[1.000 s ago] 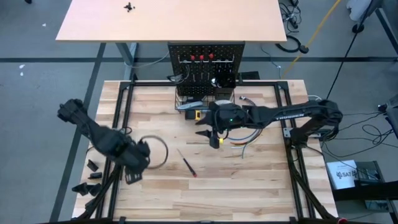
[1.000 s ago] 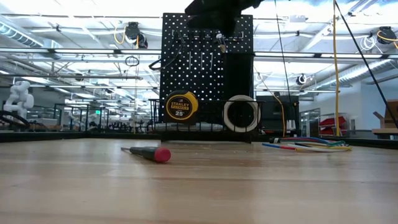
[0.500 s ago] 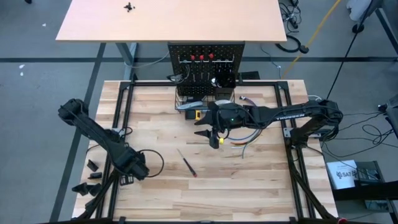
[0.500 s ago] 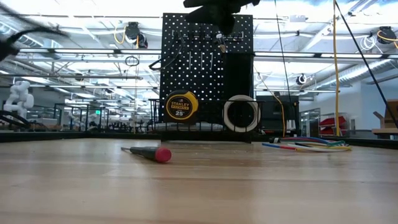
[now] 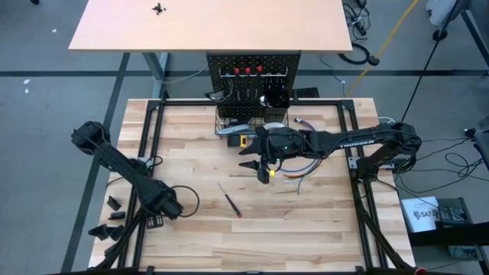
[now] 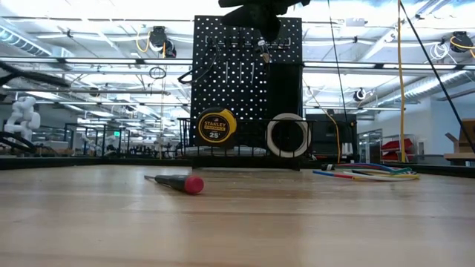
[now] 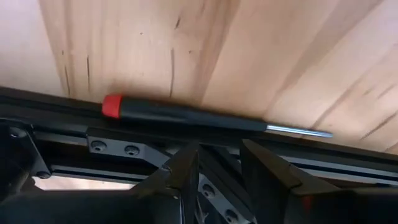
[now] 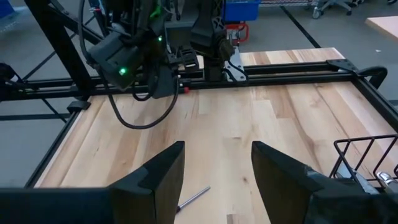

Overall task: Hang tools onto peg board
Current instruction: Hang the screwdriver on the pegboard

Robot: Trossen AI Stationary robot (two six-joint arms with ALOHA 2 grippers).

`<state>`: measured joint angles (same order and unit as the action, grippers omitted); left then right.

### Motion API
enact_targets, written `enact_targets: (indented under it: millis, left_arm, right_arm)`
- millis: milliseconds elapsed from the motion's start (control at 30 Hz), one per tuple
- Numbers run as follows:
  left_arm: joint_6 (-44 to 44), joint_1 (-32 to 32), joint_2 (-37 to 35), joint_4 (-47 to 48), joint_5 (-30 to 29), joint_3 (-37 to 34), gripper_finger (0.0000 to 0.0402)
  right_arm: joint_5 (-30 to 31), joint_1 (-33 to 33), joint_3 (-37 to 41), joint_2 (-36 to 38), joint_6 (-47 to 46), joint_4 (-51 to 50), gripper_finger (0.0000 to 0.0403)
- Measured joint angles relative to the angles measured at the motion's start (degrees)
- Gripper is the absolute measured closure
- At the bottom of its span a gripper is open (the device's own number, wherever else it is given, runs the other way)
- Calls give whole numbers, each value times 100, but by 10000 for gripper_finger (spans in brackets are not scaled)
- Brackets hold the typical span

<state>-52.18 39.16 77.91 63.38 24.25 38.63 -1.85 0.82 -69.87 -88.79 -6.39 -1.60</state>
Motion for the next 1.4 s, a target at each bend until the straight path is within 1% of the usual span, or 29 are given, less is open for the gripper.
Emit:
enact_targets:
  millis: [133,367,567,667,733,800,867,1000,1100,1167,1233,1333,1400]
  left_arm:
    - [20,0,0,-87,142,-185,284]
    - [307,68,-1,-277,167,-488,284]
    - [314,117,6,-973,243,-800,284]
    - [306,116,2,-1502,229,-819,284]
    - [302,113,3,-1694,169,-800,284]
    - [306,71,8,-1883,-143,-616,284]
    - [319,2,-11,-2013,-694,-356,284]
    - [255,-72,-65,-1688,-1583,80,284]
    - [-219,-187,-132,-966,-2195,349,284]
    - [-406,-201,-248,-970,-2469,504,284]
    - [-277,-195,-436,-1338,-2573,614,284]
    - [147,-33,-599,-2386,-2448,639,284]
    - [478,136,-626,-3163,-2325,643,284]
  right_arm:
    - [18,-7,0,0,-1,8,222]
    - [26,-7,0,0,-2,10,222]
    - [26,-7,0,0,-3,8,222]
    - [26,-7,0,0,-4,6,222]
    - [26,-7,0,0,-4,4,222]
    - [26,-7,0,0,-2,6,222]
    - [26,-36,0,0,1,12,222]
    - [28,-135,0,-2,11,25,222]
    - [34,-218,-2,-2,13,103,222]
    - [33,-263,-2,-2,5,94,222]
    - [31,-291,-2,-2,1,92,222]
    - [-8,-285,-2,-2,-143,-44,222]
    - [-141,-260,-2,-2,-288,-118,222]
